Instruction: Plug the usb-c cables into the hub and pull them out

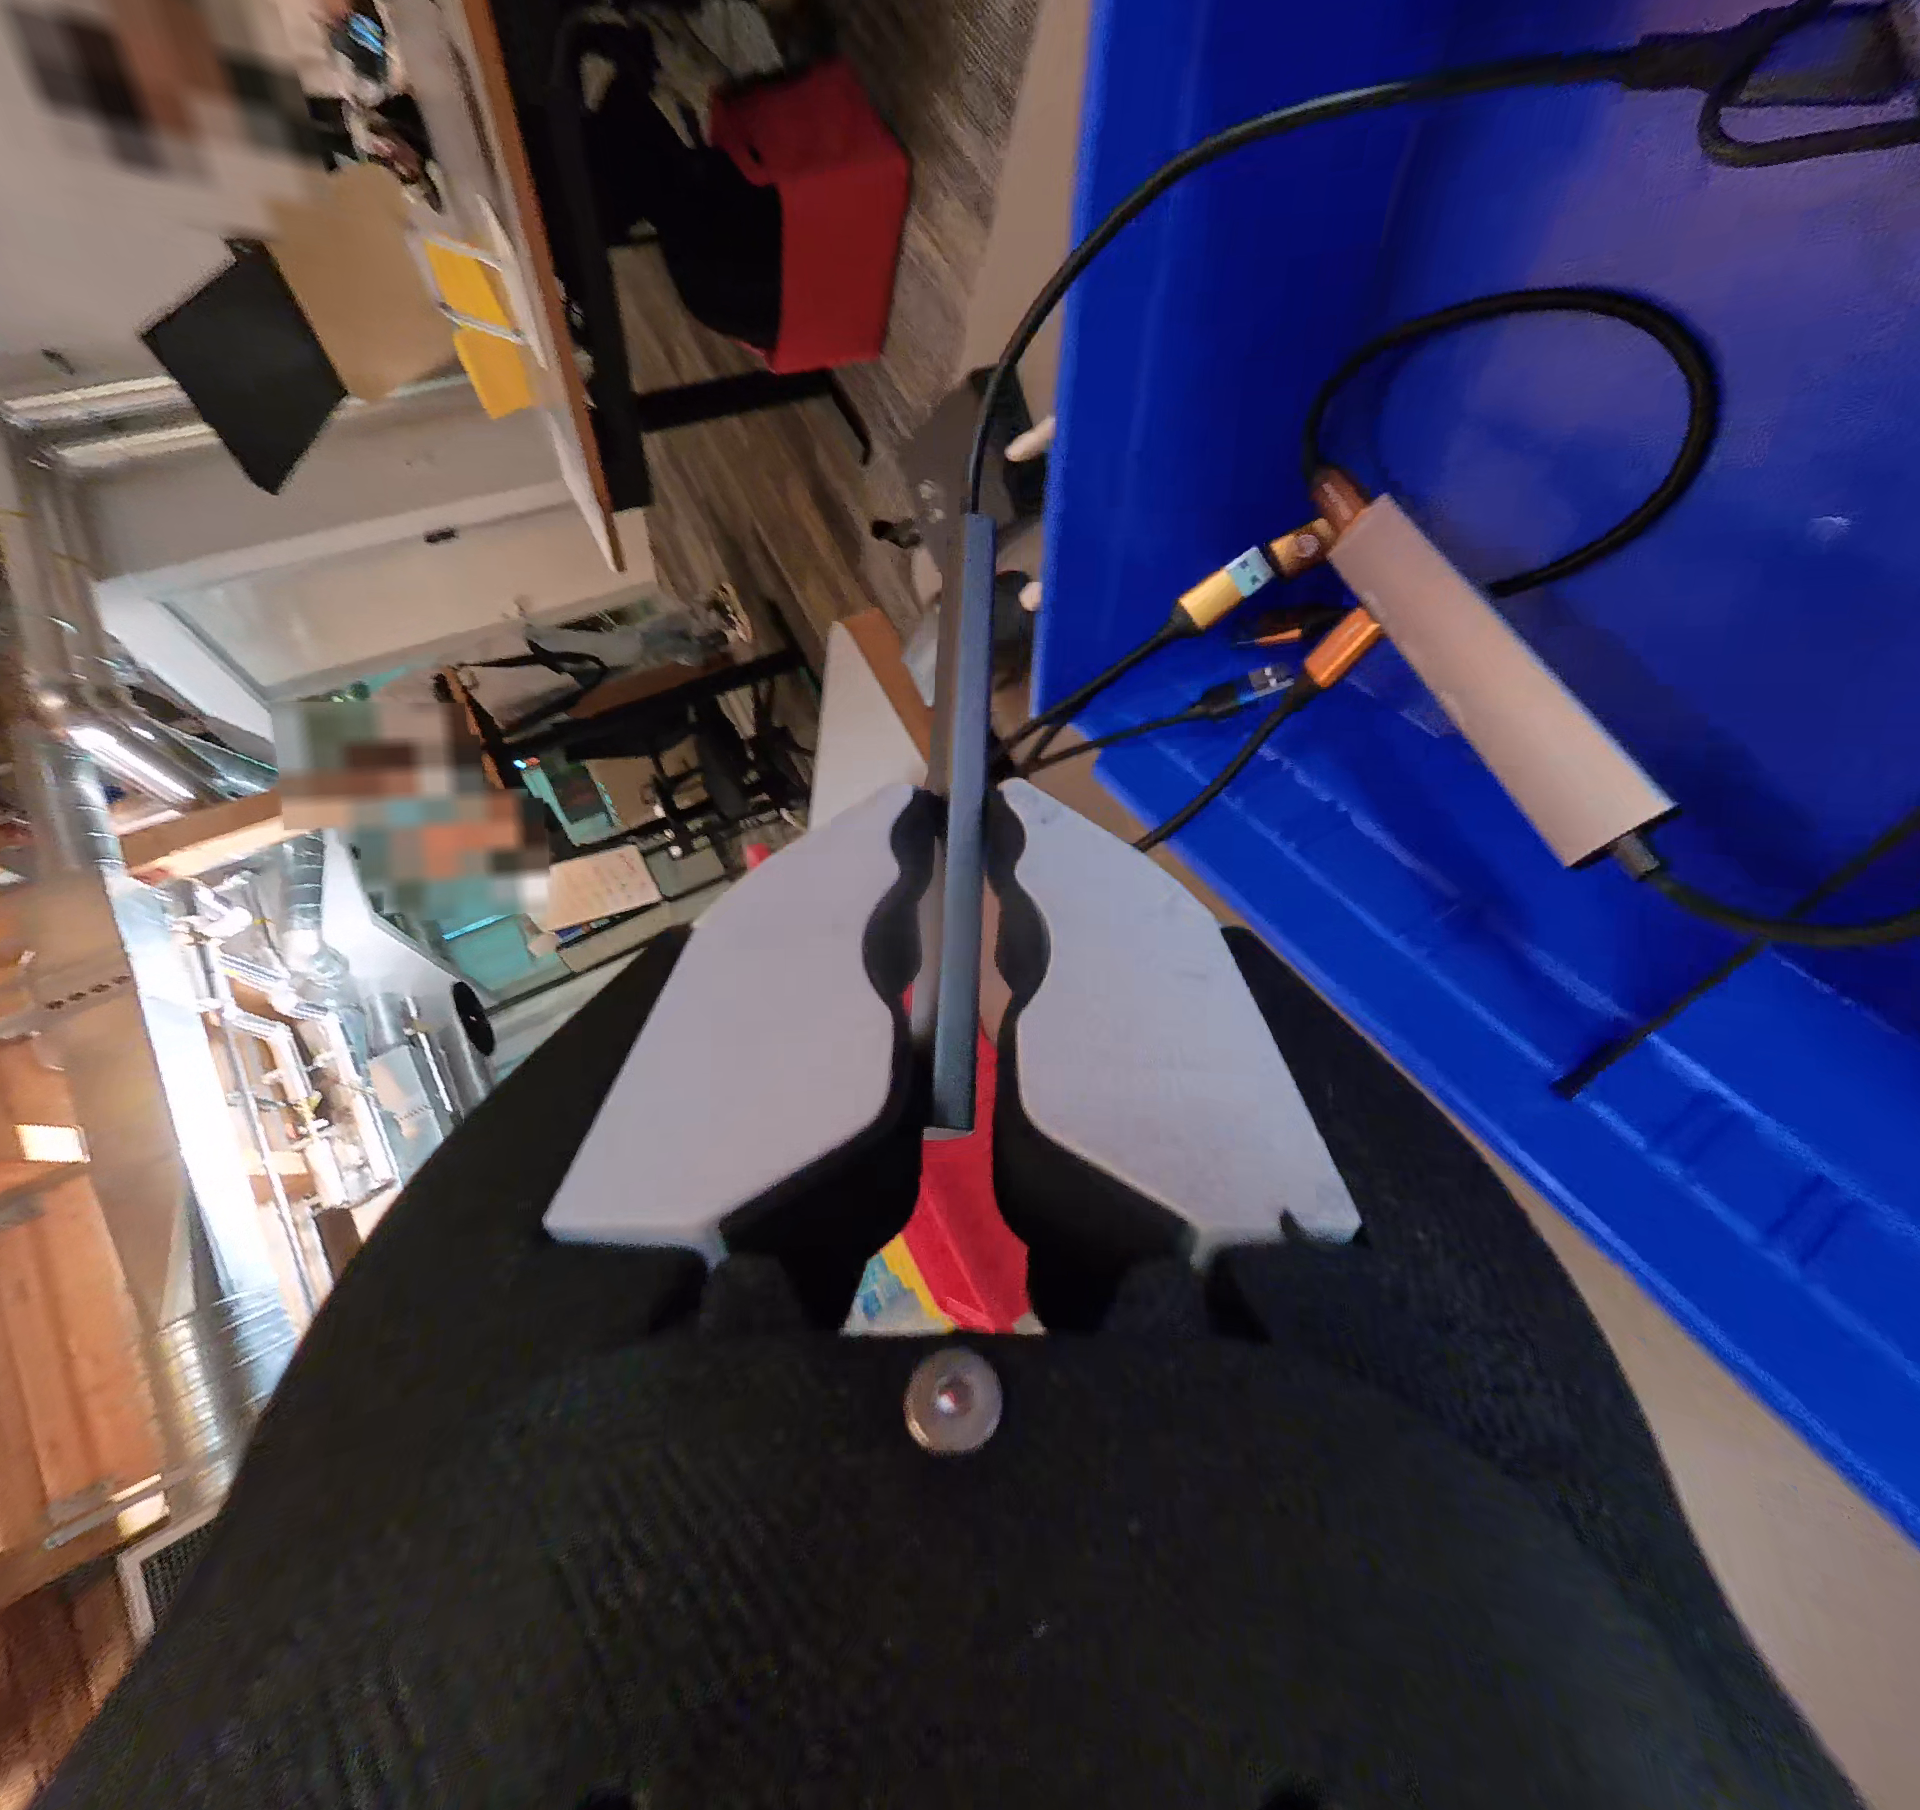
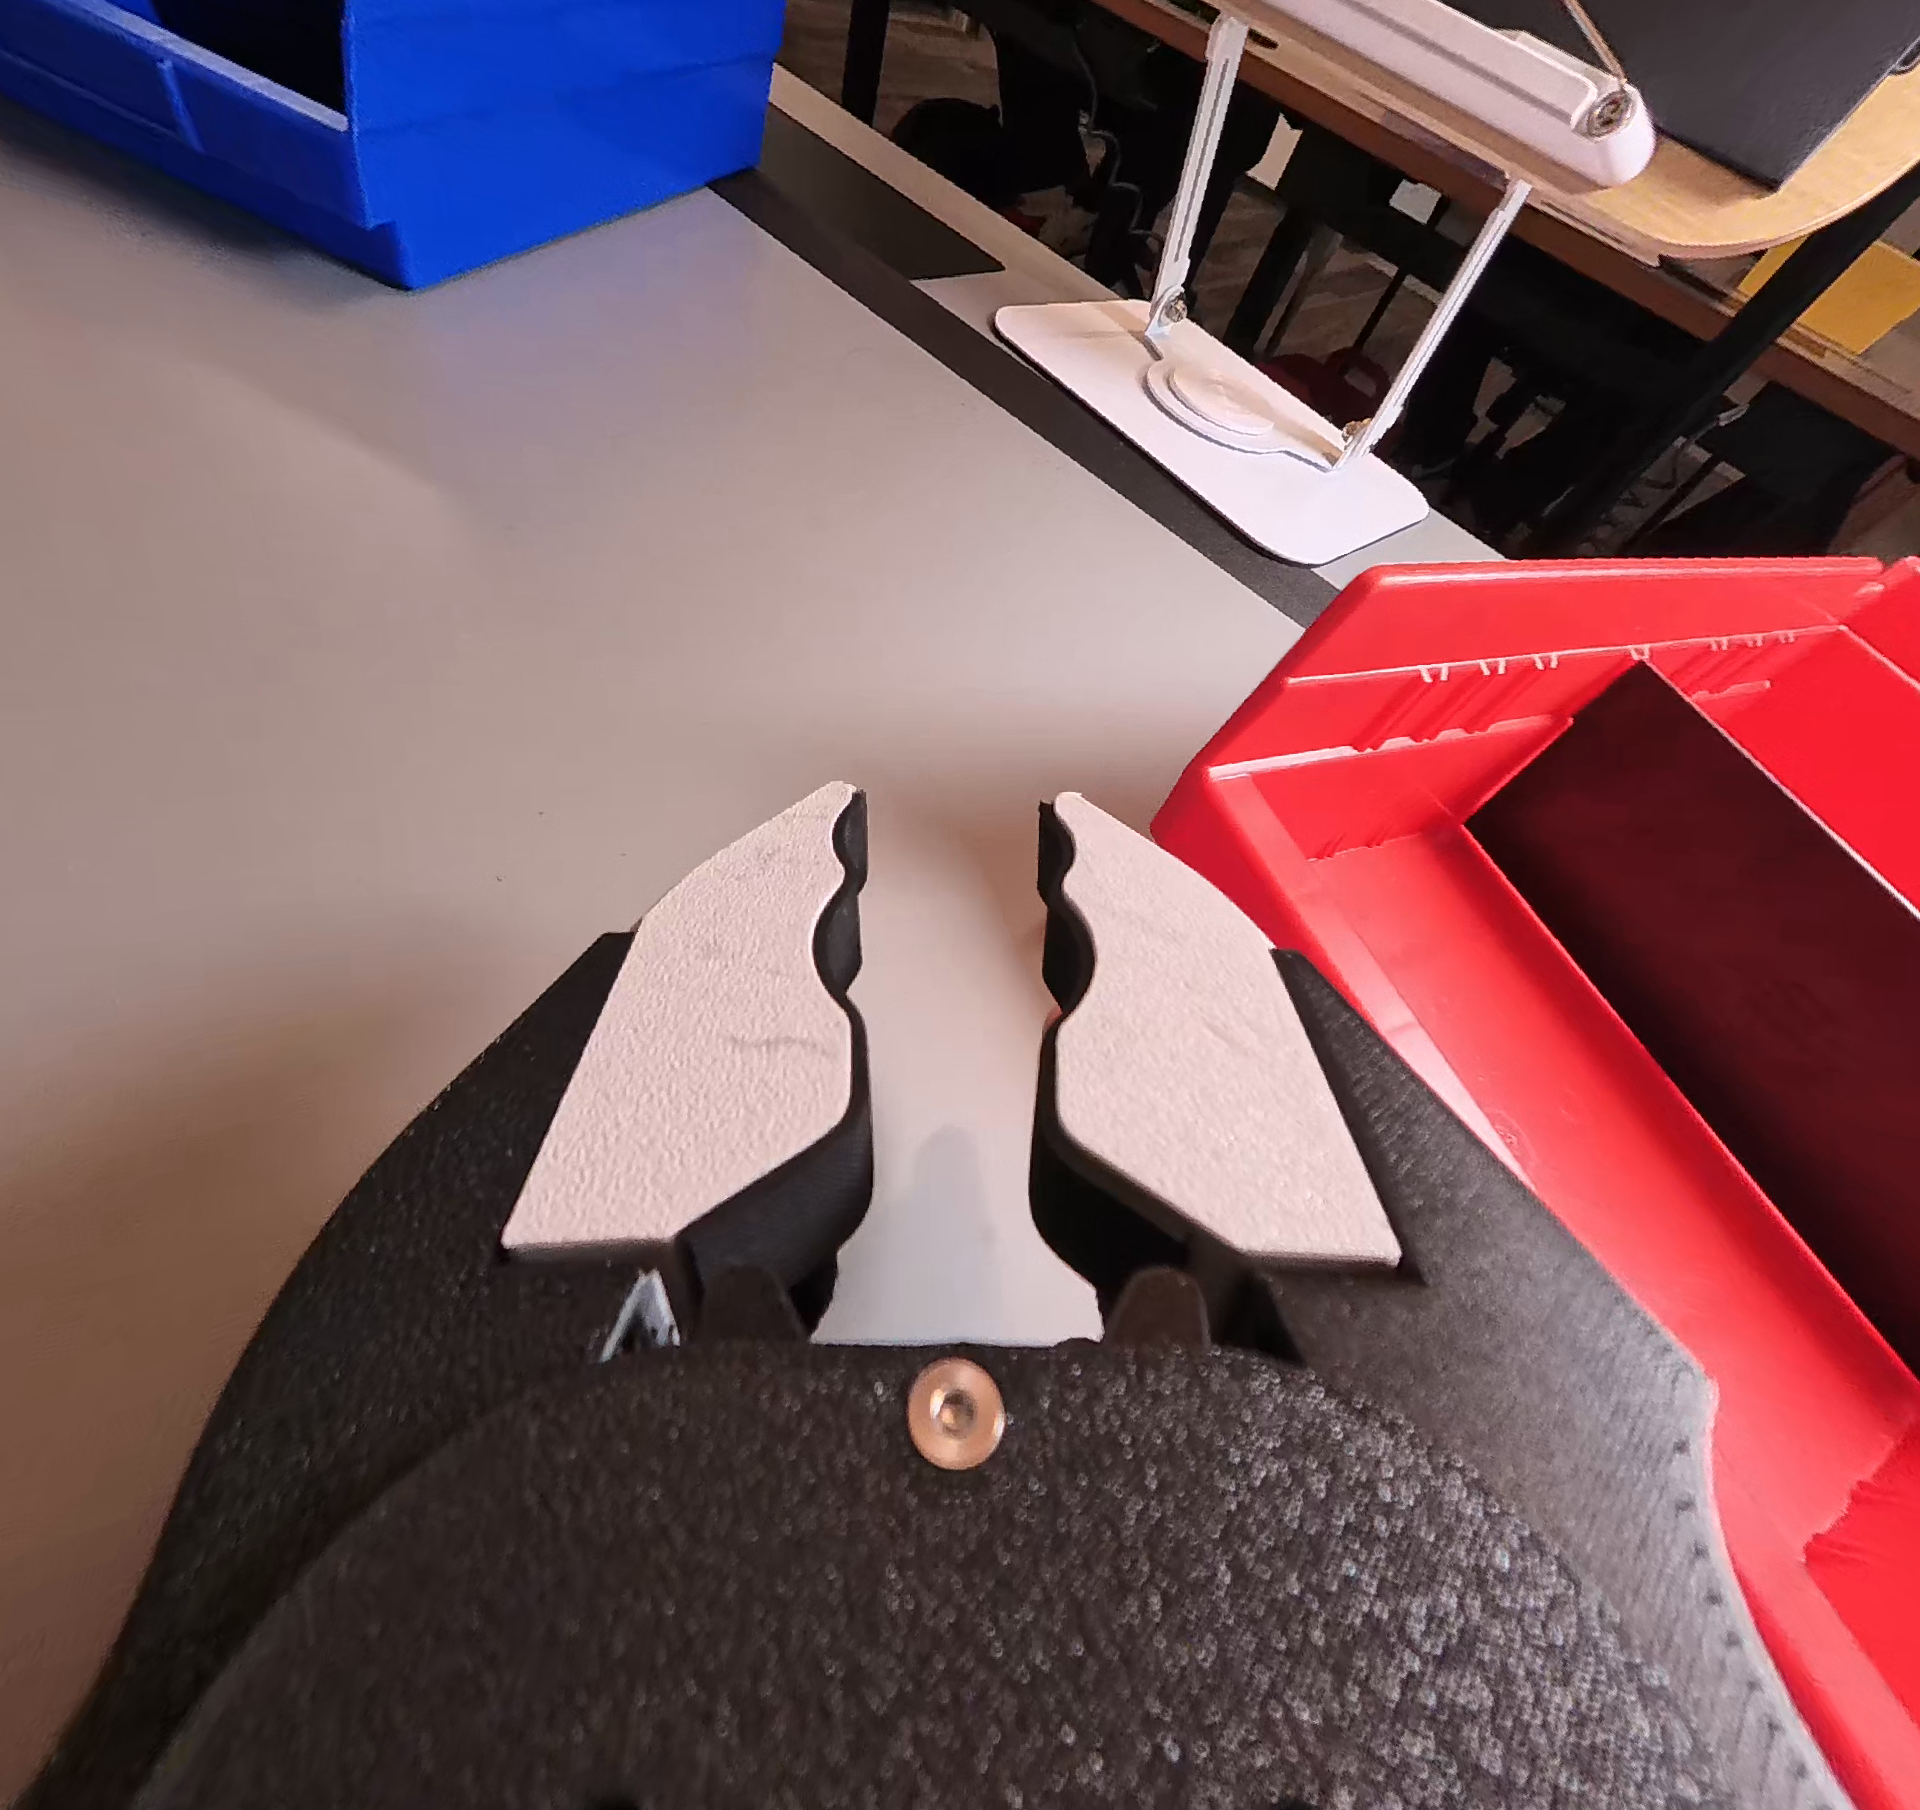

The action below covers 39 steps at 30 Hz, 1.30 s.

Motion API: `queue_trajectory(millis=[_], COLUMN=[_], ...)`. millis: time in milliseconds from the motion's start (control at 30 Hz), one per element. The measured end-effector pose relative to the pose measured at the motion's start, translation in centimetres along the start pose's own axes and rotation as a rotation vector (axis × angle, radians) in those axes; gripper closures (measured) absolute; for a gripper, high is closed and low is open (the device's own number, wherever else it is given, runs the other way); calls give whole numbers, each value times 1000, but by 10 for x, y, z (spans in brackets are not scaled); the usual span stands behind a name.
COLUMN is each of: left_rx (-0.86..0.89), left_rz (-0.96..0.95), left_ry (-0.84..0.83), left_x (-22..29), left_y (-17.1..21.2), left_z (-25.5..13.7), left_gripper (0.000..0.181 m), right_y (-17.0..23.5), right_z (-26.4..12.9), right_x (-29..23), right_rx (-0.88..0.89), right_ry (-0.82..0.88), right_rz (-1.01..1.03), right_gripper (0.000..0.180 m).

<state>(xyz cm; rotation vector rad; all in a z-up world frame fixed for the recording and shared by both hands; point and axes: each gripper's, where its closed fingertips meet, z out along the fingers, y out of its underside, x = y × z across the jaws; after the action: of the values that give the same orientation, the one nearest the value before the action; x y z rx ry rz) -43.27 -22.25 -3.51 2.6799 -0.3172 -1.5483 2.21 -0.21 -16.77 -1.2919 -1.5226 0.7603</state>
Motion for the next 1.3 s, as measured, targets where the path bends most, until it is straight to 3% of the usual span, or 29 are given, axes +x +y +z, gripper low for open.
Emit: queue_trajectory(millis=[33, 267, 433, 733, 1000, 1167, 1233, 1300], left_rx=[19, 181, 442, 1160, 1748, 1933, 1929, 1889], left_rz=[0, -79, -272, -616, -708, -666, -643, -623], left_ry=[-23, -177, -161, 337, 950, 1225, 1308, 1310], left_x=[-9, -74, -104, -52, 21, 51, 64, 73], left_y=[1, 7, -2, -72, -136, -157, -164, -169], left_z=[-8, -79, -141, -241, -343, -383, -386, -380], left_gripper=[171, 171, 171, 171, 171, 172, 171, 171], right_y=[0, -1, -8, -82, -209, -258, -259, -249], right_z=[0, 1, 0, -16, -21, -26, -32, -28], right_x=[0, -2, -2, 16, 2, -22, -26, -27], right_rx=[-1, 5, 31, 238, 500, 585, 631, 590], right_ry=[0, 0, -6, -17, -273, -479, -514, -537], right_rz=[-1, 0, 19, 68, 28, 19, 10, -9], right_gripper=[148, 149, 149, 149, 148, 148, 172, 172])
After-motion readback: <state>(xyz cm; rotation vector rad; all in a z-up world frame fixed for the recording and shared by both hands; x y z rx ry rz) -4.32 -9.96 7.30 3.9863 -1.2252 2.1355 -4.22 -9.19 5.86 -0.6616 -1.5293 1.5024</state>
